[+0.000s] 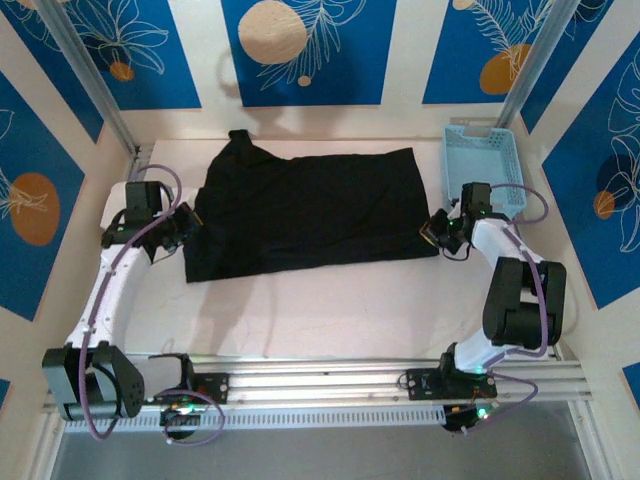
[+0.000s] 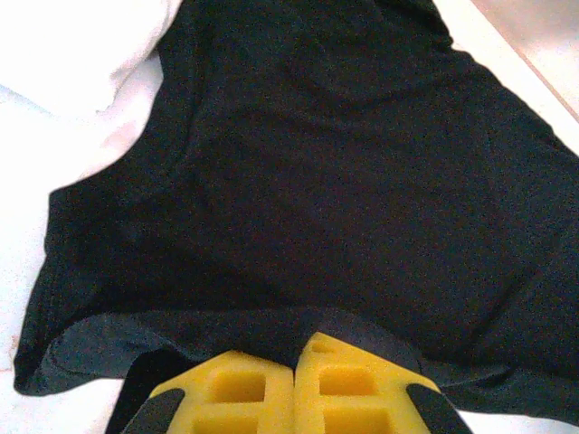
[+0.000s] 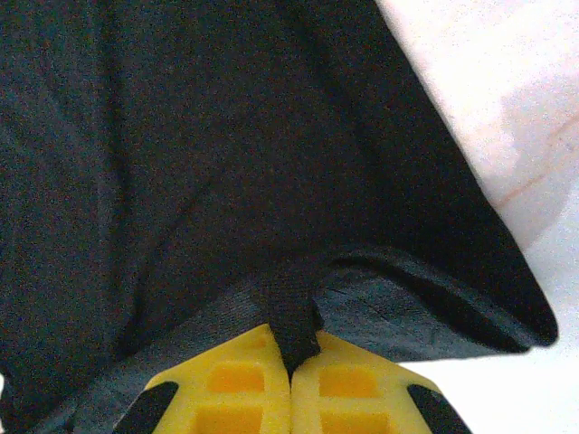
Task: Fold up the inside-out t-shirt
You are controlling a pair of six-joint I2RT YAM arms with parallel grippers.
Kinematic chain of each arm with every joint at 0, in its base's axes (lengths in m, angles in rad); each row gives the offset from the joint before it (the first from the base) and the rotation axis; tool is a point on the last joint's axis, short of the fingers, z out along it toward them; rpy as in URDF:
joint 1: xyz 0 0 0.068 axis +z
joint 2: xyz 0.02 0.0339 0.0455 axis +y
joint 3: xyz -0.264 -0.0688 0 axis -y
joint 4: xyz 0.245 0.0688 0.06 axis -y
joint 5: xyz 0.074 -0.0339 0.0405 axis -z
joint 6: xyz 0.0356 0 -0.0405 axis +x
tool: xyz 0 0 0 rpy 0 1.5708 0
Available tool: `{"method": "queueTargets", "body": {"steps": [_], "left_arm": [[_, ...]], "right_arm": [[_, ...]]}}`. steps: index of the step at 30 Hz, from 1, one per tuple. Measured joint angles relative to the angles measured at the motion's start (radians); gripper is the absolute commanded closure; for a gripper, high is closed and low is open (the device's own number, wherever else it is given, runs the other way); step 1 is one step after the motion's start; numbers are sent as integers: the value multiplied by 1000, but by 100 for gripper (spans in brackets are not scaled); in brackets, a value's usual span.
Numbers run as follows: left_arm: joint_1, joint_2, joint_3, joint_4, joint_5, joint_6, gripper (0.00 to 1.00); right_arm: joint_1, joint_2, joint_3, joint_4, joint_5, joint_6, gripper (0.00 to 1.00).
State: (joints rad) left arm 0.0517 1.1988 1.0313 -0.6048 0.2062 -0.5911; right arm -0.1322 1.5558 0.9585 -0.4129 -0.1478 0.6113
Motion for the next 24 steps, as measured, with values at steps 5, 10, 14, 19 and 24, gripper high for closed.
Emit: {"method": "queueTargets", "body": {"steps": [5,10,14,19,24], "left_arm": [[10,43,0,29,3,0,100],[21,99,15,59,3,0,100],[23,165,50,90,-3,0,100],[25,292,124,159,-25,-5,93],[29,472,227,225,-55,-14,63]], "right_arm": [[25,68,71,-2,22,-3,94],[45,137,147,-2,52,-7,94],[54,203,210,-1,69,-10,94],[70,327,342,-1,96,-10,85],[88,445,484,2,119,-31,69]]}}
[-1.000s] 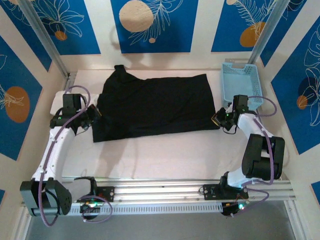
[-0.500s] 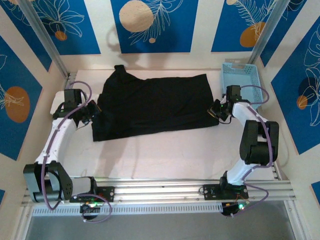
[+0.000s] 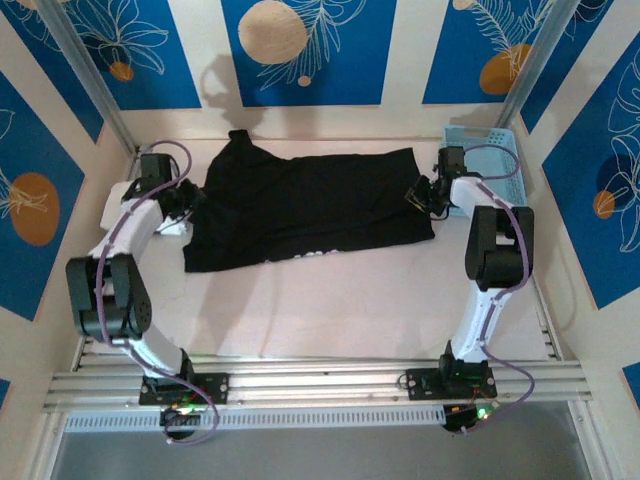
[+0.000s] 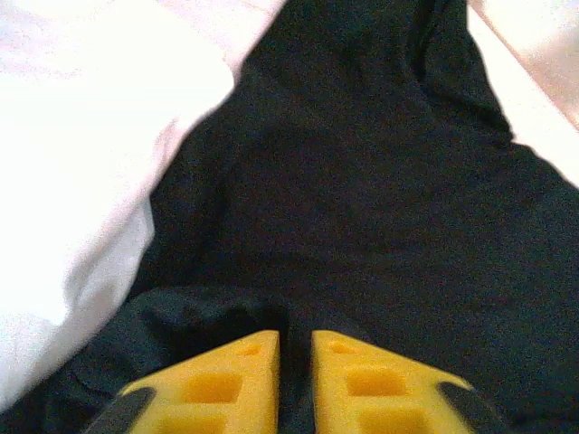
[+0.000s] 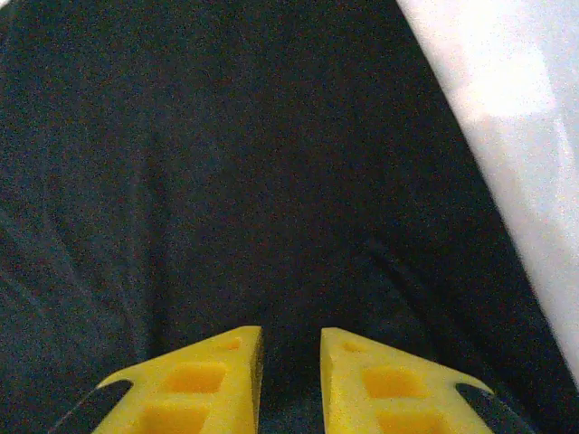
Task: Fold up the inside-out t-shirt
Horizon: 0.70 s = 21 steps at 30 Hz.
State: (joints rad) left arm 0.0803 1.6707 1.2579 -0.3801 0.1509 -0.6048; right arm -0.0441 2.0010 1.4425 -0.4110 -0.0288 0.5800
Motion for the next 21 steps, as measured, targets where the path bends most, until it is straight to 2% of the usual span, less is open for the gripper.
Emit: {"method": "queueTargets", "body": {"steps": [3,7,10,14,21], "left_arm": [[7,74,49,7,-6,-8,51],[10,40,9,38,-23,-16,44],[8,-88,-133,92,-22,-34,41],[-12,-241,-327,149,2,-65,40],[-31,-241,-495,207,58,-74,41]], "right_arm": [[10,15,28,-2,6,-29,66],[21,-47,-38,-7,23,-70,65],[33,-103,-106,-33,21,-89,65],[66,-94,-121,-77,27,-120,65],[90,-2,-80,-171,87,-181,65]]}}
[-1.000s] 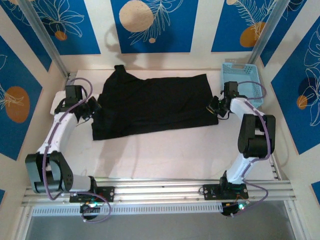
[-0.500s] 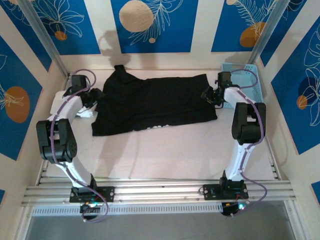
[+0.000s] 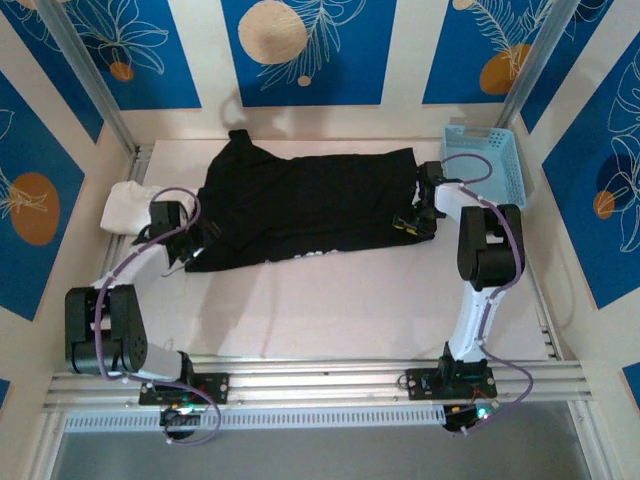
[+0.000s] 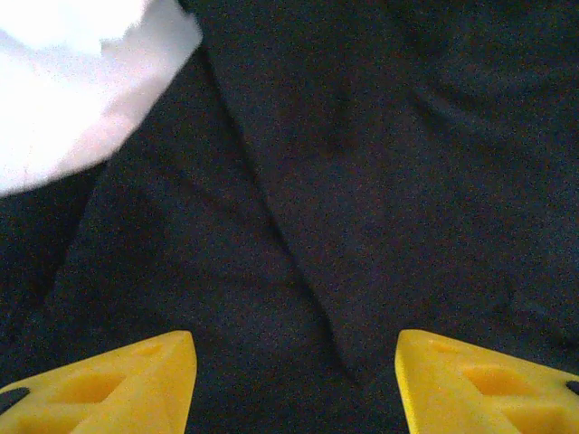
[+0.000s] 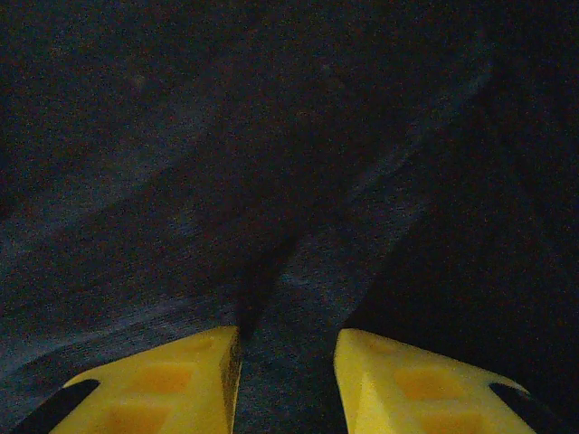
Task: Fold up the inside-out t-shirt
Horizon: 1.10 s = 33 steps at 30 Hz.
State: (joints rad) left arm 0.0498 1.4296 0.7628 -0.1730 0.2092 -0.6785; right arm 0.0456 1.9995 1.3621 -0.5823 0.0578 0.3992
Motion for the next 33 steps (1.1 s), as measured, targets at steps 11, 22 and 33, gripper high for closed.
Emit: {"method": "queueTargets", "body": {"steps": [11,22,33], "left_arm": [[-40,19,-160,116,56,-8,41],[-136,-254,-348,34,57,-15,40],[-137,-239,-323,-21,18,29,39]], "right_arm": [[2,-46,-49,-89,132,-41,64],[11,-388,-397,-103,172,-7,57],[130,-241,-289,-12,117,-8,57]]}}
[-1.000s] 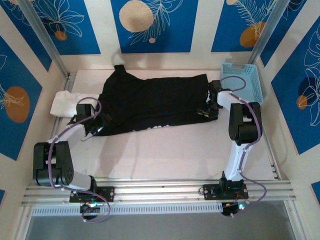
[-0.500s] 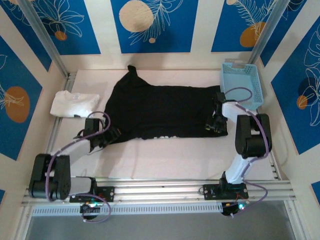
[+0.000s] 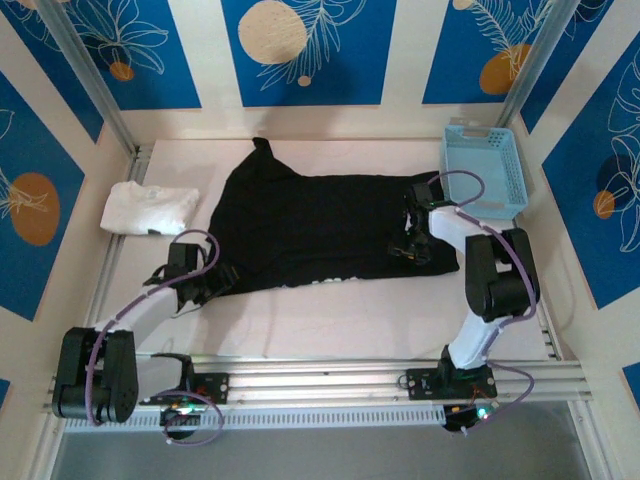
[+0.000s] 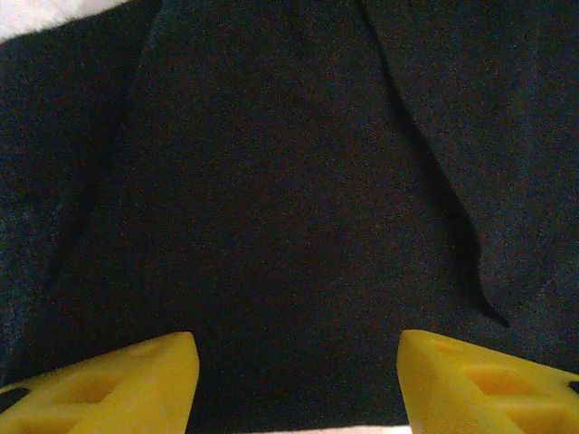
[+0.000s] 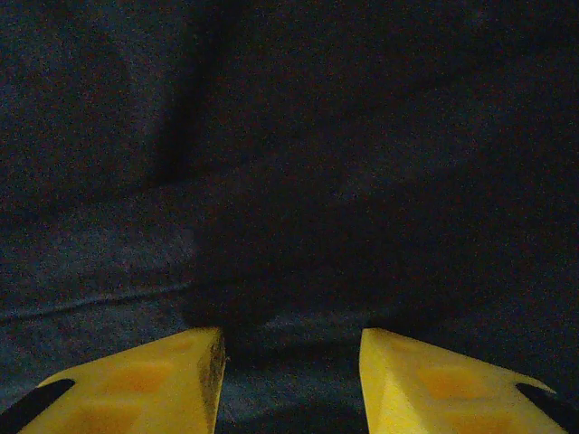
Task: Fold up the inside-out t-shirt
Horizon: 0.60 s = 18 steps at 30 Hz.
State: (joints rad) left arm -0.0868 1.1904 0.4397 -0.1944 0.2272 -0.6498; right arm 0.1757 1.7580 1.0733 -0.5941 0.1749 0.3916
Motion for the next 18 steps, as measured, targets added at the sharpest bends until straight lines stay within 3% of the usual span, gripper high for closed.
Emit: {"method": "queueTargets", "body": {"steps": [13,18], "left_arm": [[0,24,9,21,-4,20,39],[0,24,9,22,-11,32,38]], "right_arm": [[9,232,325,-6,18,0,65],[-8,244,351,-11,35,0,66]]}}
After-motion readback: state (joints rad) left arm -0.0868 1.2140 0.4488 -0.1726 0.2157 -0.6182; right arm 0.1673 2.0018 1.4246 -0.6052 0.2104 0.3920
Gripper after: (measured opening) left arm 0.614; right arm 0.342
